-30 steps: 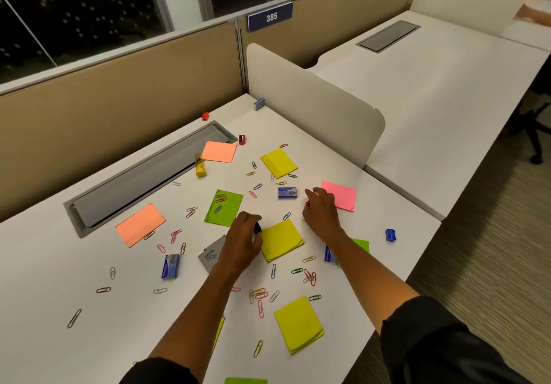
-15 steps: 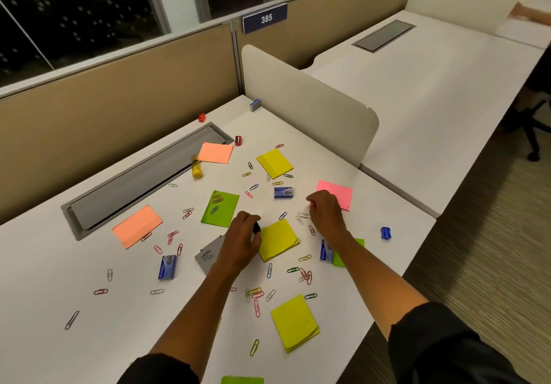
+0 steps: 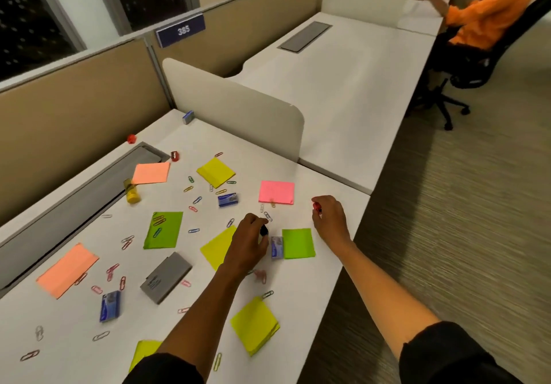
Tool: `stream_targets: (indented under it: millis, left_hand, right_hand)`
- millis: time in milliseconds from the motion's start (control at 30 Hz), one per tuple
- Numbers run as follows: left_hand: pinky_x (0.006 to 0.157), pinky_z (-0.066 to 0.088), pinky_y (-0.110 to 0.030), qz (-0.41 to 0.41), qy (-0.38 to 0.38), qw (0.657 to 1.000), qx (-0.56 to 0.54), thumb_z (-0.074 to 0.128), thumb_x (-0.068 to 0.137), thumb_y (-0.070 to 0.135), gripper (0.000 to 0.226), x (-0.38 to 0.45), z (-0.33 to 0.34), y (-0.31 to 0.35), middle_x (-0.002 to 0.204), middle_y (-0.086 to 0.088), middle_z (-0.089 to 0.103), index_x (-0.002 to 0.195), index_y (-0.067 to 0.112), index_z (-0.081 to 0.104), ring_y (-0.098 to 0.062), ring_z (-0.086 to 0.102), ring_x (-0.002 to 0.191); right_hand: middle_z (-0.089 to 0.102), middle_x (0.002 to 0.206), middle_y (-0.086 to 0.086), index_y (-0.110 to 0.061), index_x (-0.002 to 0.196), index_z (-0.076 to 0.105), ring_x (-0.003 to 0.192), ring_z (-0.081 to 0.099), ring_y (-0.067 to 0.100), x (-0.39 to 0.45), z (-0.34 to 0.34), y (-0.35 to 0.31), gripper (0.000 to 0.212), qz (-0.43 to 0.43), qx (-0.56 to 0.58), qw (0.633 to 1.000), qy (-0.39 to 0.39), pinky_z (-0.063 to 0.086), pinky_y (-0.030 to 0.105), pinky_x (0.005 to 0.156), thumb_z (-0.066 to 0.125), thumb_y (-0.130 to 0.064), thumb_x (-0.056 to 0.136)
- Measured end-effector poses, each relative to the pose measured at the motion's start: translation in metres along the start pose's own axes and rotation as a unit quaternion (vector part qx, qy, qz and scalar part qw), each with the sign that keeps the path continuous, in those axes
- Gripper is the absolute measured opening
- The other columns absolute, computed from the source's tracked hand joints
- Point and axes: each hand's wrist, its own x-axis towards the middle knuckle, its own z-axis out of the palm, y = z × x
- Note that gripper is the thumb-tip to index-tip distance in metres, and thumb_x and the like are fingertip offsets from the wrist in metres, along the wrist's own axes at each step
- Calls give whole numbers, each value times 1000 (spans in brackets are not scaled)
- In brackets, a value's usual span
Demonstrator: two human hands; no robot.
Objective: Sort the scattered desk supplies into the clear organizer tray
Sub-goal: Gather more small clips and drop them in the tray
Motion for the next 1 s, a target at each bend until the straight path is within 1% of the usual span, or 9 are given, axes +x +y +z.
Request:
stream_targets:
  millis: [100, 233, 300, 400, 500, 700, 833, 933, 1000]
  left_hand:
    - [76, 35, -21, 19, -23, 1000, -8, 64, 75, -1, 38, 17, 20, 18, 101, -10, 57, 112, 4, 61, -25, 56, 92]
    - [81, 36, -23, 41, -46, 998, -16, 64, 79, 4, 43, 35, 45, 37, 107, -10, 57, 121, 6, 57, -26, 55, 98]
    - [85, 38, -24, 46, -58, 997, -22, 63, 81, 7, 45, 43, 56, 46, 110, -8, 57, 125, 8, 55, -24, 55, 101]
    - [87, 39, -26, 58, -73, 995, -31, 62, 81, 6, 45, 54, 69, 58, 111, -9, 57, 125, 7, 55, -26, 55, 102]
    - [87, 36, -22, 59, -87, 994, -30, 61, 83, 7, 44, 62, 79, 69, 115, -9, 57, 126, 9, 54, -24, 54, 104]
    - [80, 35, -21, 88, -104, 991, -5, 61, 83, 8, 34, 77, 97, 79, 109, -9, 58, 116, 9, 58, -24, 53, 98]
    - [82, 36, -22, 103, -103, 989, 10, 62, 83, 5, 36, 88, 105, 81, 113, -11, 58, 118, 6, 59, -26, 54, 102]
    - [87, 38, -23, 118, -107, 987, 20, 61, 84, 5, 38, 93, 110, 80, 119, -11, 57, 122, 6, 57, -26, 53, 107]
    - [88, 39, -22, 118, -109, 987, 21, 60, 86, 7, 34, 95, 113, 80, 119, -10, 58, 120, 7, 58, -25, 53, 107]
  right_hand:
    - [60, 116, 12, -6, 117, 61, 107, 54, 28, -11, -18, 20, 28, 29, 7, 999, 22, 48, 39, 92, 56, -3, 90]
    - [60, 116, 10, -6, 118, 61, 107, 54, 24, -29, -39, 45, 29, 46, -10, 998, 33, 48, 33, 94, 58, -2, 89]
    - [59, 118, 7, -8, 120, 60, 107, 52, 20, -36, -46, 55, 31, 55, -23, 998, 31, 46, 27, 92, 58, -3, 90]
    - [56, 120, 3, -11, 123, 58, 109, 49, 15, -44, -53, 66, 32, 68, -22, 997, 33, 42, 21, 92, 58, -6, 91]
    - [55, 122, 1, -11, 124, 58, 111, 48, 13, -49, -53, 71, 33, 74, -15, 996, 39, 40, 19, 93, 57, -8, 92]
    - [56, 120, -2, -14, 122, 59, 108, 49, 10, -57, -49, 80, 31, 80, -7, 995, 63, 44, 21, 93, 59, -9, 91]
    - [56, 118, -5, -17, 120, 59, 107, 49, 9, -60, -49, 85, 31, 95, -1, 993, 77, 44, 20, 92, 60, -9, 90]
    - [56, 119, -5, -17, 121, 59, 108, 49, 8, -63, -50, 89, 32, 105, -1, 991, 79, 40, 16, 92, 60, -8, 90]
    - [56, 119, -5, -18, 121, 59, 109, 49, 7, -65, -50, 91, 33, 107, -2, 991, 78, 39, 16, 93, 60, -8, 90]
